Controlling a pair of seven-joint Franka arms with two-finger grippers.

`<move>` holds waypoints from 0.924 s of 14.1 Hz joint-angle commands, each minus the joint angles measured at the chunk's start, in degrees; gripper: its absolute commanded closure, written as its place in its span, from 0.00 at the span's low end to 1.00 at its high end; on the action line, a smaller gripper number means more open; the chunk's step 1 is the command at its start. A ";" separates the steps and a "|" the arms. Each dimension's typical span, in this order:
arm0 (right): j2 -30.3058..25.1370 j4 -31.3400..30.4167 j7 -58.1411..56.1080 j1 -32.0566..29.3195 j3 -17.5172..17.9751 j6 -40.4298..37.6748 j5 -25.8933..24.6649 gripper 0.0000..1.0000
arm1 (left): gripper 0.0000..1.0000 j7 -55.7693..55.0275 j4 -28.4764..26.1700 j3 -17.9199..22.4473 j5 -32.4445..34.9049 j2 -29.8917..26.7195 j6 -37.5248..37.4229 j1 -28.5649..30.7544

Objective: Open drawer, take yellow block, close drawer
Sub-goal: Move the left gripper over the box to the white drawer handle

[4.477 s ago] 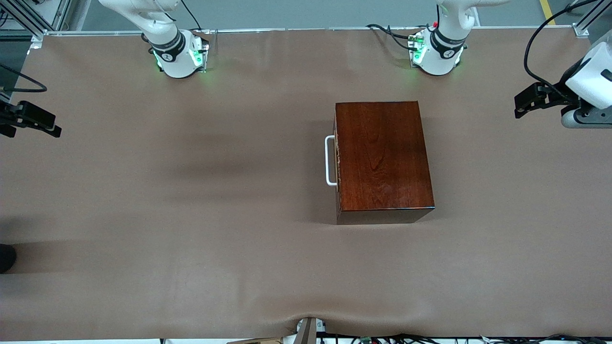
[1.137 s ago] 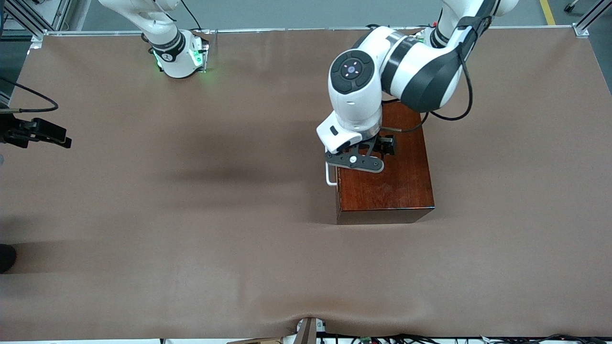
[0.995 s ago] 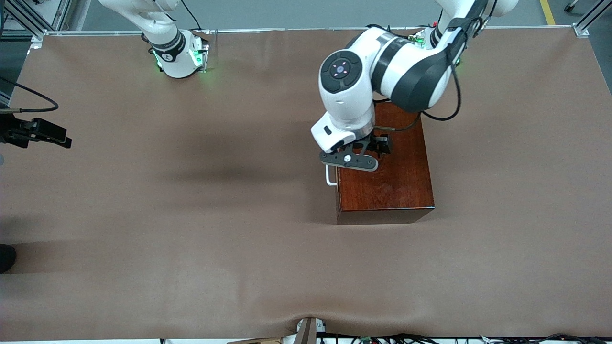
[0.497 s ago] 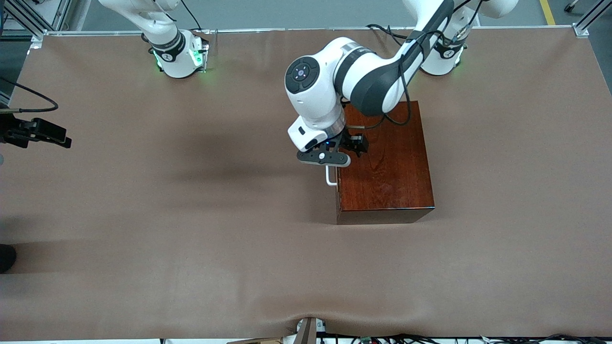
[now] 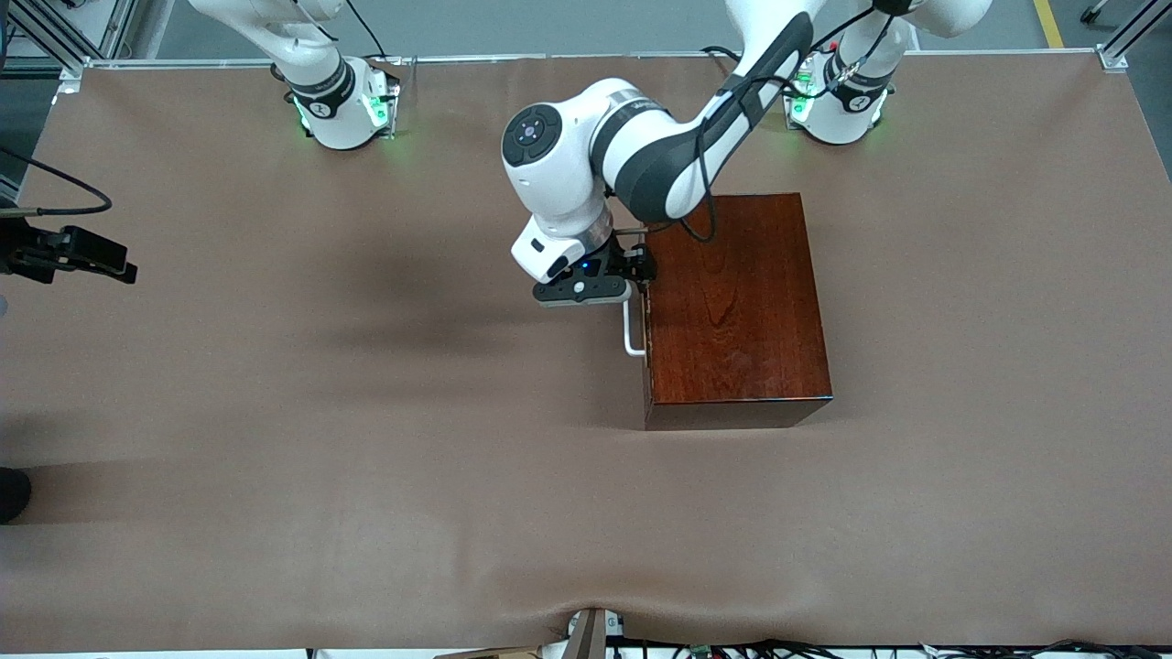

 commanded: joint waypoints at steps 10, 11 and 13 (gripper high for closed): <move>-0.08 0.24 0.57 -0.21 0.16 -0.41 -0.39 0.00 | 0.00 -8.19 3.76 4.22 1.60 6.06 -0.19 -4.95; -0.08 0.24 0.57 -0.21 0.16 -0.41 -0.30 0.00 | 0.00 -8.19 3.67 4.48 1.60 6.15 -0.28 -5.04; -0.08 0.24 0.57 -0.12 0.16 -0.41 -0.30 0.00 | 0.00 -9.50 3.67 4.66 1.60 6.93 -0.37 -5.04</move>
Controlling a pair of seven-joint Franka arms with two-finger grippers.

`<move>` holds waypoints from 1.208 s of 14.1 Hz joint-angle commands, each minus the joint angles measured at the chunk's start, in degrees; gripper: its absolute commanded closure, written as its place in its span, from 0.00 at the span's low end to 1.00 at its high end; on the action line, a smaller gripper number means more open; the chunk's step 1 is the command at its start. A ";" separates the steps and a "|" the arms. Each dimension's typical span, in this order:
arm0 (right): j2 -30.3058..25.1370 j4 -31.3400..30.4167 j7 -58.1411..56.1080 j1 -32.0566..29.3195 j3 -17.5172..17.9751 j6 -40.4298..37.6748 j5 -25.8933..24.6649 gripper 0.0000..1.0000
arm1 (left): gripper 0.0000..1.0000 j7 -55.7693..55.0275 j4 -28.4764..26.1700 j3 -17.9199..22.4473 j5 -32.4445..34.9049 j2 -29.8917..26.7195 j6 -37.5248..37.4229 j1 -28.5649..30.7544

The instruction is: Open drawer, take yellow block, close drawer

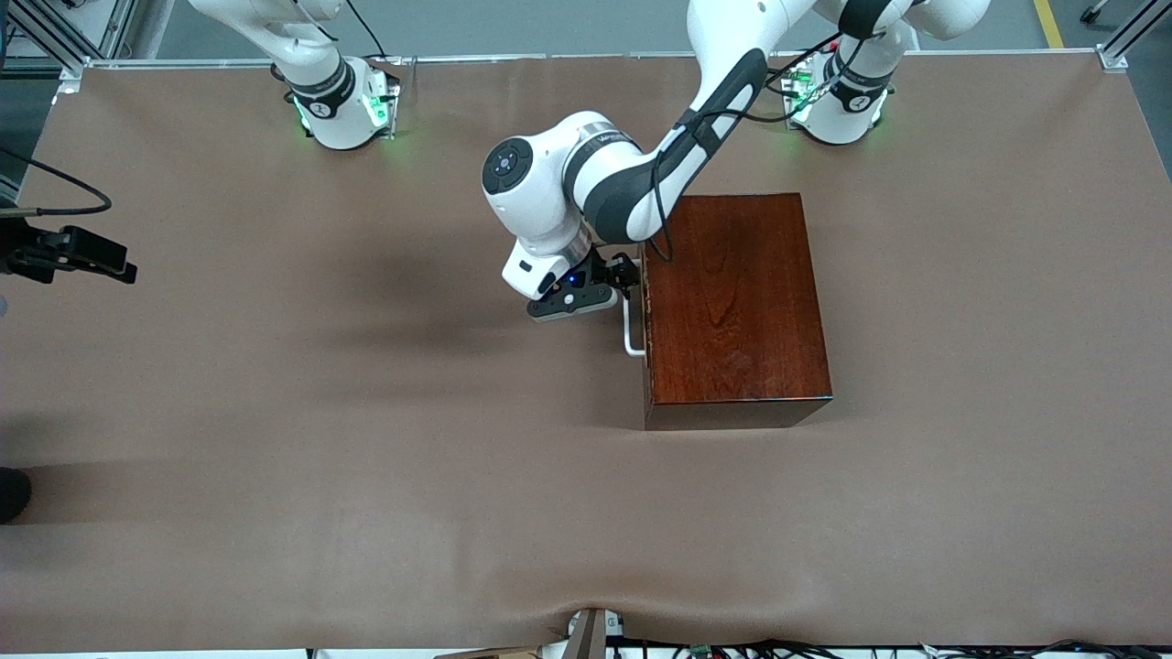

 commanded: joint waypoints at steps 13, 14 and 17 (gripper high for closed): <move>-0.08 0.24 0.47 0.07 0.17 -0.39 -0.39 0.00 | 0.00 2.11 1.92 0.72 1.50 2.96 1.78 -0.81; -0.08 0.24 0.46 -0.11 0.17 -0.39 -0.48 0.00 | 0.00 2.02 1.92 0.72 1.50 2.96 2.40 -0.81; -0.08 0.24 0.46 -0.37 0.17 -0.39 -0.48 0.00 | 0.00 1.76 2.01 0.63 1.32 3.40 4.50 -0.90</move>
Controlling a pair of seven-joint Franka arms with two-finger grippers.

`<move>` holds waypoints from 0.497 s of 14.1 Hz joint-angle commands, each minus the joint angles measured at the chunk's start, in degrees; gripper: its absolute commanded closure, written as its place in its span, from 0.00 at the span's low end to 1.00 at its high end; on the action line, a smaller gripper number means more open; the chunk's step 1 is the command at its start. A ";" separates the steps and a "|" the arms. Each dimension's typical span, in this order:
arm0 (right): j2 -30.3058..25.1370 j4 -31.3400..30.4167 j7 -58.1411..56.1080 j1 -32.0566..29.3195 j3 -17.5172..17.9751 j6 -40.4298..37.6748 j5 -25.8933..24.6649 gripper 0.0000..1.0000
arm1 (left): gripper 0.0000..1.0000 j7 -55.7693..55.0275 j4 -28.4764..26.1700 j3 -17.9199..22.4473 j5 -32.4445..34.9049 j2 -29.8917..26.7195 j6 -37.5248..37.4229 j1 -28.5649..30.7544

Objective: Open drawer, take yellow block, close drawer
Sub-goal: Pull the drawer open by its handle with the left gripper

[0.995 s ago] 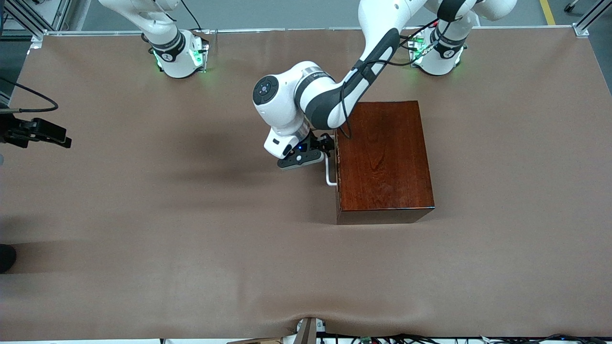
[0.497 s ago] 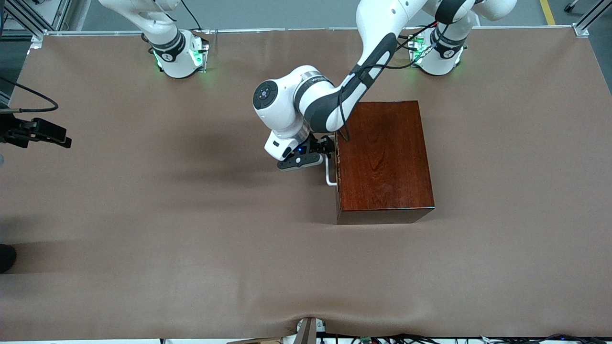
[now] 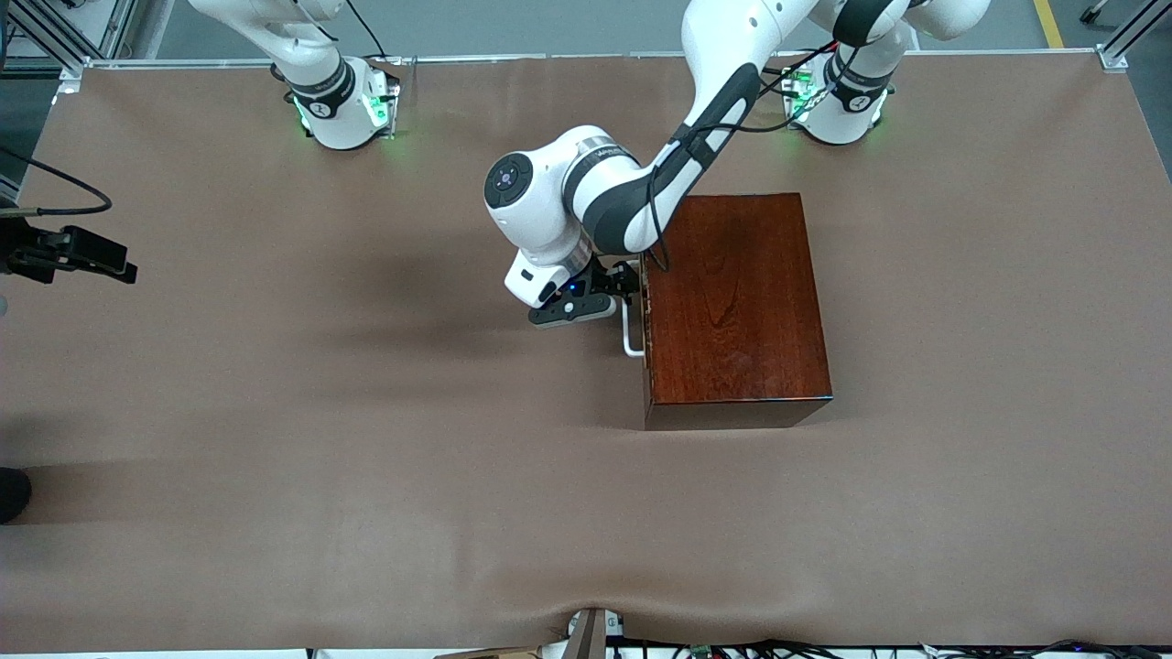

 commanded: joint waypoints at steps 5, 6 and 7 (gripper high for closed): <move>0.01 0.24 0.55 -0.35 0.20 -0.37 -0.39 0.00 | 0.00 -0.26 2.24 0.16 1.05 2.34 7.74 -0.68; 0.01 0.24 0.55 -0.35 0.20 -0.46 -0.39 0.00 | 0.00 -0.26 2.24 0.16 1.05 2.34 8.80 -0.76; 0.01 0.24 0.55 -0.44 0.20 -0.37 -0.39 0.00 | 0.00 -0.26 2.24 0.16 1.05 2.34 9.76 -0.76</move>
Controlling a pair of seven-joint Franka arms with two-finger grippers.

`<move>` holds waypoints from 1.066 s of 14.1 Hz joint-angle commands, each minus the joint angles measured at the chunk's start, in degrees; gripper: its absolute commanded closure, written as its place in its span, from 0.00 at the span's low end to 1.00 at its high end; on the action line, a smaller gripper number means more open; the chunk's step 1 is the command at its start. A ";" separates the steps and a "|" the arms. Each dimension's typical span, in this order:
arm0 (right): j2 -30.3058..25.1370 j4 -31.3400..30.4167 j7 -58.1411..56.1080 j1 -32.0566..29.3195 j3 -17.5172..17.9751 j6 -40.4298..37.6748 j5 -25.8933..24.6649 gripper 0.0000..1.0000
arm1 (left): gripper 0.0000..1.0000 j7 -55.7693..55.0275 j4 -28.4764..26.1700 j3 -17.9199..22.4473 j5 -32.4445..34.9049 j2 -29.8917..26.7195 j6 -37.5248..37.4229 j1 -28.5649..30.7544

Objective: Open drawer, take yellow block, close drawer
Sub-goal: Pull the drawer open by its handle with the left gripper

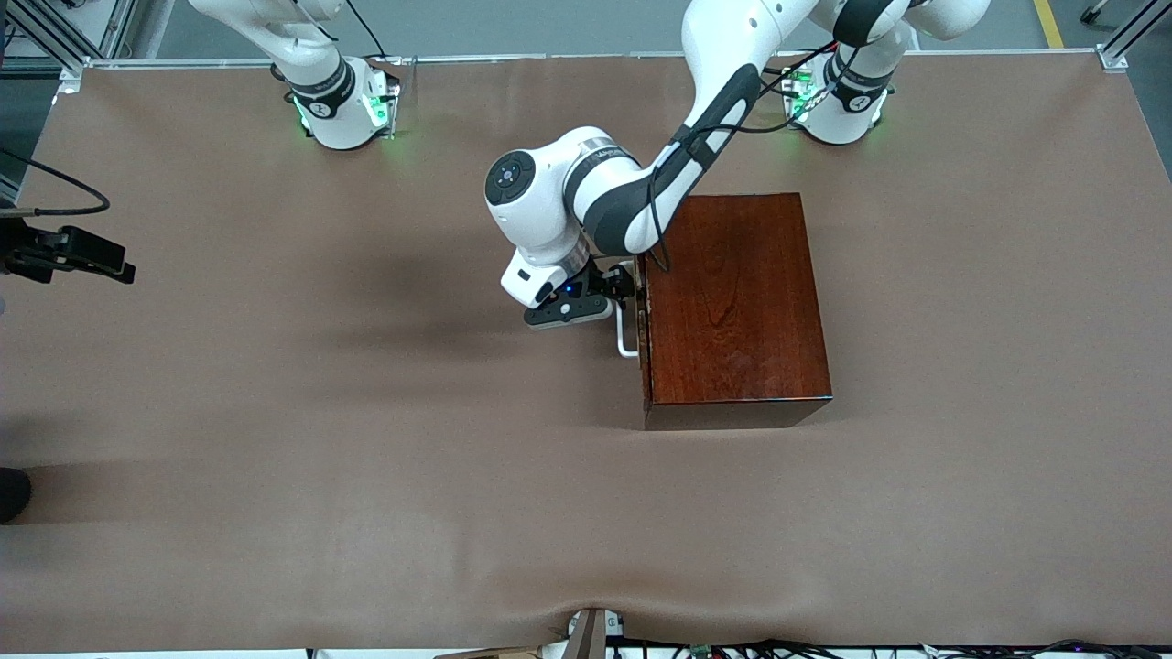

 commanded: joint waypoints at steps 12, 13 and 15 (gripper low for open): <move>0.01 -0.20 0.55 -0.30 0.21 -0.70 -0.39 0.00 | 0.00 -3.16 3.97 -0.47 0.87 4.24 16.01 -2.78; 0.01 -0.29 0.63 -0.39 0.21 -0.71 -0.48 0.00 | 0.00 -3.16 4.58 -0.47 0.87 4.59 16.10 -2.78; 0.01 -0.38 0.55 -0.30 0.21 -0.79 -0.48 0.00 | 0.00 -3.24 4.76 -0.65 0.87 4.94 17.32 -2.87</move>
